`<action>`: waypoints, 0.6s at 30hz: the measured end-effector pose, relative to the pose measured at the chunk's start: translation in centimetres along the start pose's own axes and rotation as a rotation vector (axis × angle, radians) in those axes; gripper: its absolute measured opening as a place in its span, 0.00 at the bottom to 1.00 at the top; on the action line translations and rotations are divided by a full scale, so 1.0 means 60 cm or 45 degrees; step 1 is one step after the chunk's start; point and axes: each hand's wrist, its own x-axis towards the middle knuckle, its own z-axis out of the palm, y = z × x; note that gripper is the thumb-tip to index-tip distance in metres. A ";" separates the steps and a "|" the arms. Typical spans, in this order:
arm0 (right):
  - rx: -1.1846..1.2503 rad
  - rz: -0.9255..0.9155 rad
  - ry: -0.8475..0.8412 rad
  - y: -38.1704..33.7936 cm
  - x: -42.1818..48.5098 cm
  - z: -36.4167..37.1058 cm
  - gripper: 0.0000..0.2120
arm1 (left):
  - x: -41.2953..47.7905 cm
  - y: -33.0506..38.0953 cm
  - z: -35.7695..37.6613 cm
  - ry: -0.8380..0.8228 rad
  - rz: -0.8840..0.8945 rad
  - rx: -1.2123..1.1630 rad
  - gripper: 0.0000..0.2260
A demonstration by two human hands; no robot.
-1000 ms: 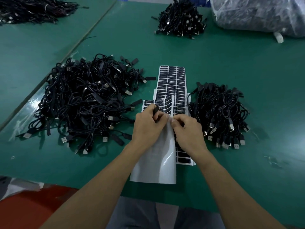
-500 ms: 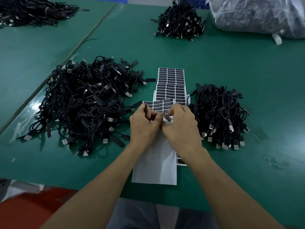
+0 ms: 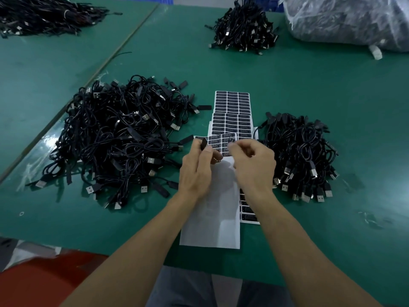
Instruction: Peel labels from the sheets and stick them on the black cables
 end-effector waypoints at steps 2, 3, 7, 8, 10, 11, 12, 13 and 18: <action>0.424 0.206 0.009 -0.002 -0.002 0.006 0.07 | -0.001 0.000 0.000 -0.032 -0.016 0.023 0.19; 0.580 0.270 0.010 -0.001 -0.002 0.010 0.07 | -0.001 0.001 0.001 -0.037 -0.001 0.043 0.18; 0.764 0.290 -0.005 0.011 -0.008 0.014 0.06 | 0.000 -0.004 0.003 -0.068 0.218 0.217 0.14; 0.737 0.251 -0.035 0.016 -0.008 0.013 0.07 | 0.002 -0.005 0.002 -0.064 0.277 0.234 0.12; 0.675 0.185 -0.092 0.024 -0.009 0.011 0.12 | 0.004 -0.005 -0.001 -0.039 0.353 0.269 0.08; 0.649 0.169 -0.095 0.027 -0.010 0.010 0.13 | 0.004 -0.005 -0.003 -0.028 0.373 0.286 0.07; 0.623 0.157 -0.079 0.029 -0.010 0.010 0.14 | 0.002 -0.004 -0.005 -0.019 0.382 0.303 0.06; 0.596 0.150 -0.053 0.030 -0.011 0.010 0.14 | 0.000 -0.003 -0.006 -0.013 0.381 0.312 0.06; 0.663 0.197 -0.009 0.031 -0.008 0.008 0.14 | -0.003 0.016 -0.016 -0.041 0.252 0.407 0.06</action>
